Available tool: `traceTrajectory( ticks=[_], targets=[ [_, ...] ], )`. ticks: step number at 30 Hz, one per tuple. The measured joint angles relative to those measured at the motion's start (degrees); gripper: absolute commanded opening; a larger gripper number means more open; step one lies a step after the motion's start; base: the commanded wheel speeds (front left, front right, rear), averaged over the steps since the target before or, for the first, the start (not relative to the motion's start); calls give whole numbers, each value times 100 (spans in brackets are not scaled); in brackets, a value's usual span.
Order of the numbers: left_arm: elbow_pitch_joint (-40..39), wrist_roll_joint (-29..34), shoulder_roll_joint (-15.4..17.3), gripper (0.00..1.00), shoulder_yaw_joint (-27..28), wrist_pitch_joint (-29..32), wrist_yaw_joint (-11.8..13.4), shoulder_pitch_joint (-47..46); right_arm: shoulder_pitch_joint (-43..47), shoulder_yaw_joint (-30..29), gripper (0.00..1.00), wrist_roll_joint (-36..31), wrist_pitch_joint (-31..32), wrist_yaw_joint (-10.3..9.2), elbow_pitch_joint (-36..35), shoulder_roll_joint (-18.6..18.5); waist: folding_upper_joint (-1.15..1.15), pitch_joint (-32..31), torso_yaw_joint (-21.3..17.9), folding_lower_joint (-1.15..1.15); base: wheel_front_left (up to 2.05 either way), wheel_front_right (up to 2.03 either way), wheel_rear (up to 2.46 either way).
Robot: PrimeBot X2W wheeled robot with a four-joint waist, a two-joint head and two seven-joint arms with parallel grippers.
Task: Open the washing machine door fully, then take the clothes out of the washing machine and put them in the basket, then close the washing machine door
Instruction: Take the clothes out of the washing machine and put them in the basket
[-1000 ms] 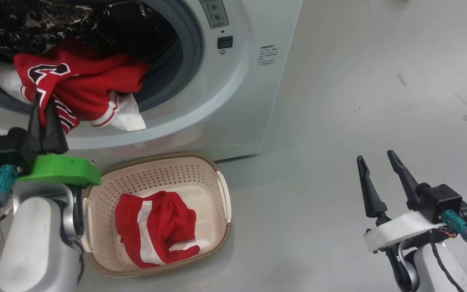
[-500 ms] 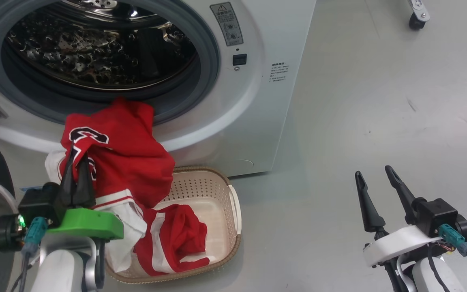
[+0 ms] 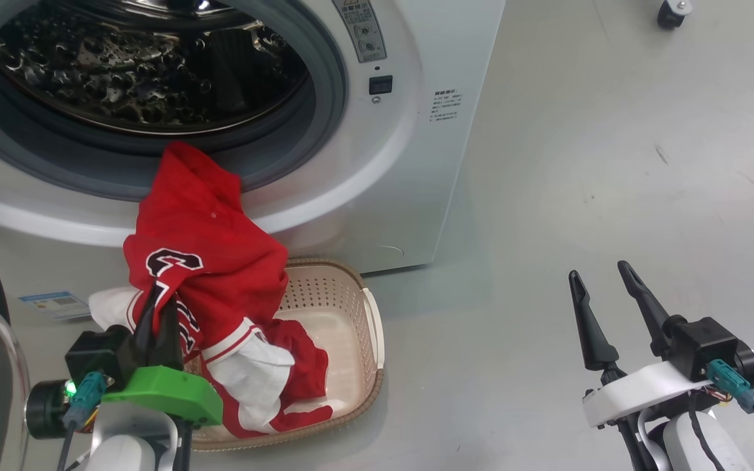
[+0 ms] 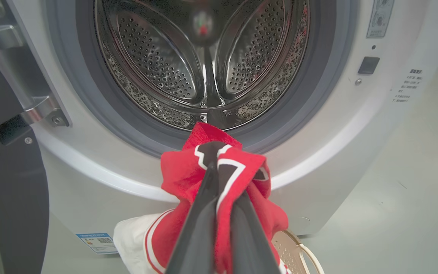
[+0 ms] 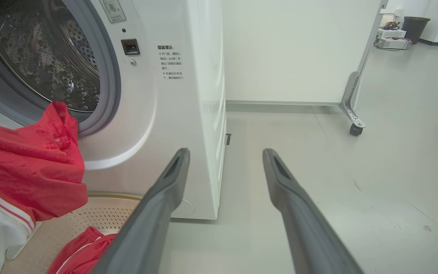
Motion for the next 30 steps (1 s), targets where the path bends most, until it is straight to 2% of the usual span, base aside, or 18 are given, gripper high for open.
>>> traceTrajectory(
  ticks=[14, 23, 30],
  targets=[
    [802, -338, -21, 0, -92, 379, 0, -71, -58, 68, 100, 8, 1, 27, -177, 3, 0, 405, -245, 0, 0, 0, 0],
    [1512, -391, -24, 0, -55, 737, -1, -840, -285, 112, 100, 57, 1, 34, -270, 8, 0, 820, -408, 0, 0, 0, 0],
    [2065, -464, 26, 0, 177, 898, -1, -1379, -489, 201, 100, 107, 1, 37, -281, 34, 0, 1167, -580, 0, 0, 0, 0]
  ],
)
